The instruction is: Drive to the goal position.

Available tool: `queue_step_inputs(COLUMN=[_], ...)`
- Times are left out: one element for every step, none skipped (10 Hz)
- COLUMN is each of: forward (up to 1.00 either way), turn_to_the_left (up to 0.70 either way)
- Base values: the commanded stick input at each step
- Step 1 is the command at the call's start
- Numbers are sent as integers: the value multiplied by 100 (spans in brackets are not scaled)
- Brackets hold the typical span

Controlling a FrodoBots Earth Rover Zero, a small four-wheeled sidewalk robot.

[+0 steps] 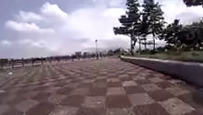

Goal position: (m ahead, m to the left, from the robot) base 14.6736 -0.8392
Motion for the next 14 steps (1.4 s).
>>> queue_step_inputs(forward=[85,85,85,85,85,85,85,85,85,85,85,85,85,85], turn_to_the_left=[0,0,0,0,0,0,0,0,0,0,0,0,0,0])
